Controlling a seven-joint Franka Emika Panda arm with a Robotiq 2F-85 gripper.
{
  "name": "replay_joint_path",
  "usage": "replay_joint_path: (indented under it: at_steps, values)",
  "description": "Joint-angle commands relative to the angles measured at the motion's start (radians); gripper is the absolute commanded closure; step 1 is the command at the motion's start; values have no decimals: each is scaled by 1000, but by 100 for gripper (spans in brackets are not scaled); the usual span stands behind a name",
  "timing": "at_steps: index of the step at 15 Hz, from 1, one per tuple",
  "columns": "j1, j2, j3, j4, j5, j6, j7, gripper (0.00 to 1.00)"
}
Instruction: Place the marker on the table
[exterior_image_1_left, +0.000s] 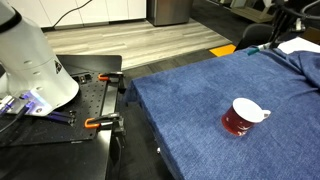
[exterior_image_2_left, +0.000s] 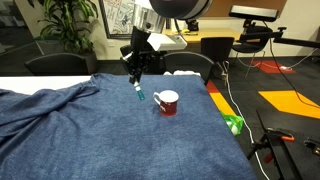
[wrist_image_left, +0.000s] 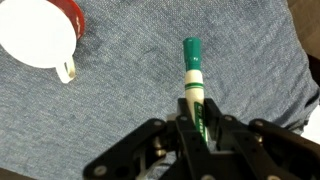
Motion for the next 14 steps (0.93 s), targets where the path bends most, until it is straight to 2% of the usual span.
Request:
replay_joint_path:
  at_steps: [1, 7, 14]
  values:
    - [-12, 116, 8, 157, 8, -86, 56, 95]
    - [-25, 266, 9, 293, 13, -147, 94, 95]
    - [-57, 403, 14, 396, 34, -273, 95, 95]
